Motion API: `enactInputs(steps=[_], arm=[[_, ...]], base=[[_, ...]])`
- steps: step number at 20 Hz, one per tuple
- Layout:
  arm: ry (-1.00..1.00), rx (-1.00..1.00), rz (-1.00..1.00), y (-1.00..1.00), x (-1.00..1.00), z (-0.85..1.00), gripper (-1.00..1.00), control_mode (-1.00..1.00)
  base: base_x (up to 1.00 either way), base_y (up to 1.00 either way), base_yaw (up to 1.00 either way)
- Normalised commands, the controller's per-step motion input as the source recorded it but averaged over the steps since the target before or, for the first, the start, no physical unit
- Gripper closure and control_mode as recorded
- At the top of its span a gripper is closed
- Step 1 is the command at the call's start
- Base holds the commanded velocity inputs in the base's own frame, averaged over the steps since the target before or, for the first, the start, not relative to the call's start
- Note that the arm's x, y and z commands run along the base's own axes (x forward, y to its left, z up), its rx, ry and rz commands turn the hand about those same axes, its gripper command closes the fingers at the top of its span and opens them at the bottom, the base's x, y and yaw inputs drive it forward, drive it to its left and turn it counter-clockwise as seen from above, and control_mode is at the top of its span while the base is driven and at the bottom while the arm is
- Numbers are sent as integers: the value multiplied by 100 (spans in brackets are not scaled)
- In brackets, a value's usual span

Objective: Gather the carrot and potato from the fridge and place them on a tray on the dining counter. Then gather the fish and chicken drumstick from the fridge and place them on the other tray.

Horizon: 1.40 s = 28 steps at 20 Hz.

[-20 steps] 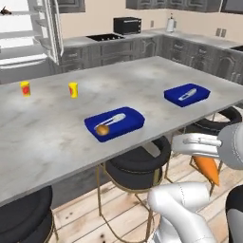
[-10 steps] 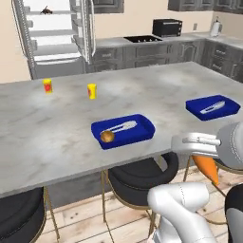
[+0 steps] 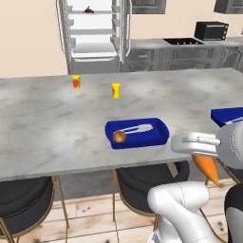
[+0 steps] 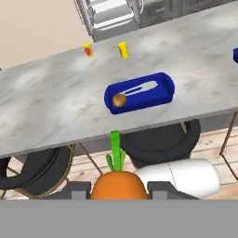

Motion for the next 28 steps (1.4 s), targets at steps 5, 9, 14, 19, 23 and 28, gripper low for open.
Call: enactInputs(steps=[5,9,14,19,23,28], arm=[[3,1,7,-10,14,0,100,-100],[16,5,24,-68,83,1,100,-100],[29,3,4,-53,99,1,100,-100],[27,-1,-3,-11,100,-26,100,-100],[15,-9,-8,-12,94,-45,100,-100],[3,-16,-5,-15,80,-62,100,-100]], base=[[52,-40,28],[0,0,0],[0,0,0],[0,0,0],[0,0,0],[0,0,0]])
